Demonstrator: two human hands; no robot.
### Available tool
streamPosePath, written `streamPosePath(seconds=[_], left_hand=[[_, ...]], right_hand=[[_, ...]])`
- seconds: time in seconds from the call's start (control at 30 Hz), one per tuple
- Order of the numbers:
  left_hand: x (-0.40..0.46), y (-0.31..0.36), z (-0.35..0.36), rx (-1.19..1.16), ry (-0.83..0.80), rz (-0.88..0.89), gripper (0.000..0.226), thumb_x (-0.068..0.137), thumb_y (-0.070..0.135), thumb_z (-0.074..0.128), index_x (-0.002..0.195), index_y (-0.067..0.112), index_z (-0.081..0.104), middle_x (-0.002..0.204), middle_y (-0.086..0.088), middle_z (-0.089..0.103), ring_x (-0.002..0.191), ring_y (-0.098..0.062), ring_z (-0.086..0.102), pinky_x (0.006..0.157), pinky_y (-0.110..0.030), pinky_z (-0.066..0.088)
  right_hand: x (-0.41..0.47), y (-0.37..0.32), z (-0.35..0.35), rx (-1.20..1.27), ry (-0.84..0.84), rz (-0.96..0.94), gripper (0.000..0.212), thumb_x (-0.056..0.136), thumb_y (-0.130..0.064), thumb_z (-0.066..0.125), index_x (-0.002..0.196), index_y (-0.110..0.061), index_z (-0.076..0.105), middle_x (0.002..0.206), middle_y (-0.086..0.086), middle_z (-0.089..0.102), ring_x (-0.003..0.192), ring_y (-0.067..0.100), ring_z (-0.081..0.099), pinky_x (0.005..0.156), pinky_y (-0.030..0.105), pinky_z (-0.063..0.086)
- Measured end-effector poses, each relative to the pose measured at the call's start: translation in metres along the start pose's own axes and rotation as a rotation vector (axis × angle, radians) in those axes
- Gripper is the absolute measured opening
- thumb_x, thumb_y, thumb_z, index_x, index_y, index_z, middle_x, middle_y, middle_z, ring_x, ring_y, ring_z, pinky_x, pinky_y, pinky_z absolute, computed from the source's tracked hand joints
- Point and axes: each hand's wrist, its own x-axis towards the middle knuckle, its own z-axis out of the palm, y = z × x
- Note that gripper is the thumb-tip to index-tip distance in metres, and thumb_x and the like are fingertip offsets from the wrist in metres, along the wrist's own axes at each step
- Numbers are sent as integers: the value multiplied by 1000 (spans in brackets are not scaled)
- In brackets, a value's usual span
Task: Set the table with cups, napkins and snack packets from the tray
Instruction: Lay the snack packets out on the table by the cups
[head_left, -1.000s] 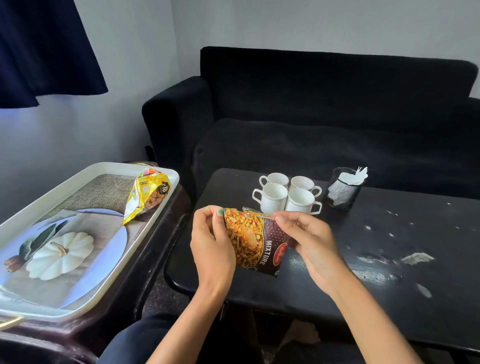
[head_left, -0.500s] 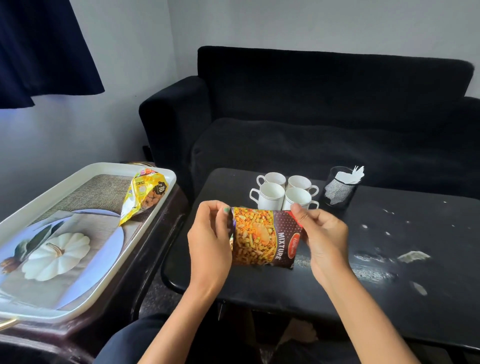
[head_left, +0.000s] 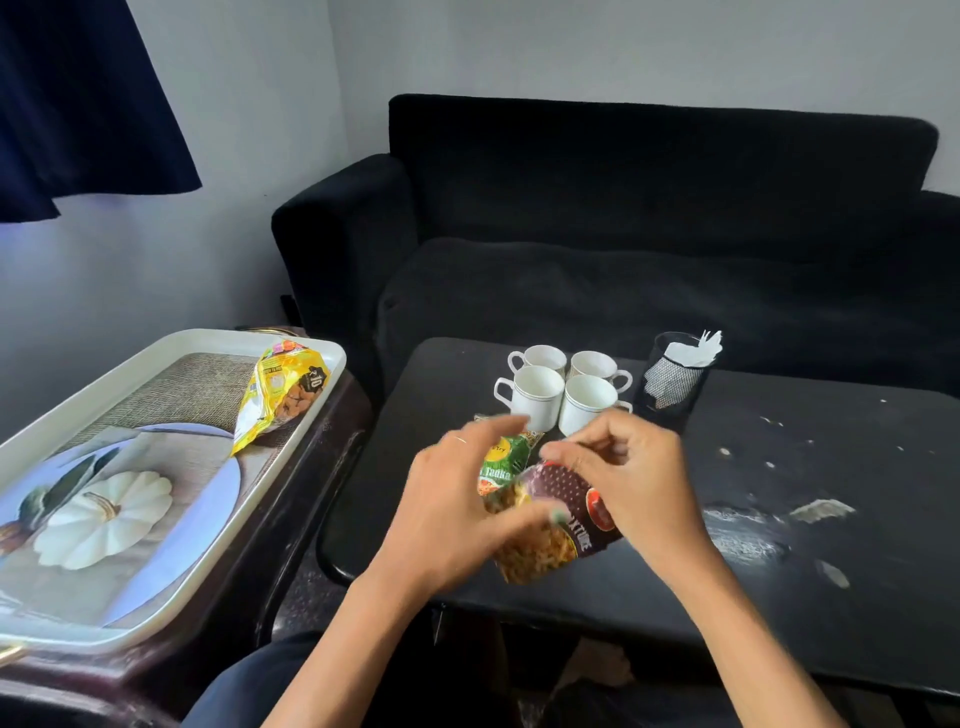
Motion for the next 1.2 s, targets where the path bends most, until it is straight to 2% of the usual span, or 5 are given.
streamPosePath(seconds=[0.13, 0.4, 0.6, 0.83, 1.2], left_hand=[[-1, 0, 15, -87, -263, -142, 51, 62, 61, 78, 103, 34, 64, 96, 16, 72, 89, 4, 65, 83, -33, 55], [4, -4, 14, -534, 136, -337, 32, 66, 43, 81, 82, 17, 74, 78, 1, 76, 76, -14, 73, 70, -31, 60], [8, -3, 14, -895, 300, -605, 24, 81, 35, 71, 86, 11, 72, 78, -9, 76, 65, -22, 74, 48, -24, 54], [10, -8, 32, -902, 38, -544, 33, 95, 39, 52, 106, 13, 69, 96, -7, 76, 89, -23, 74, 79, -35, 59], [11, -30, 44, 173, 18, -262, 44, 95, 41, 48, 137, 30, 43, 147, 10, 37, 135, -15, 26, 105, -39, 35]], right_hand=[[-8, -4, 5, -90, -71, -54, 18, 64, -23, 85, 61, -23, 67, 66, -9, 70, 57, 1, 62, 55, 11, 47], [5, -1, -13, 165, 303, 88, 9, 83, -23, 70, 78, -16, 65, 72, 0, 65, 67, 11, 58, 62, 23, 48], [-5, 9, 4, 328, -51, 557, 35, 80, -29, 72, 111, -16, 62, 104, 1, 70, 96, 16, 66, 82, 37, 54], [-9, 15, 20, 308, -100, 570, 36, 76, -11, 76, 109, -18, 62, 98, 1, 74, 88, 16, 72, 75, 29, 57], [-4, 52, 11, 317, 341, 792, 39, 79, 8, 67, 116, 1, 60, 106, 19, 68, 96, 34, 66, 86, 44, 54]])
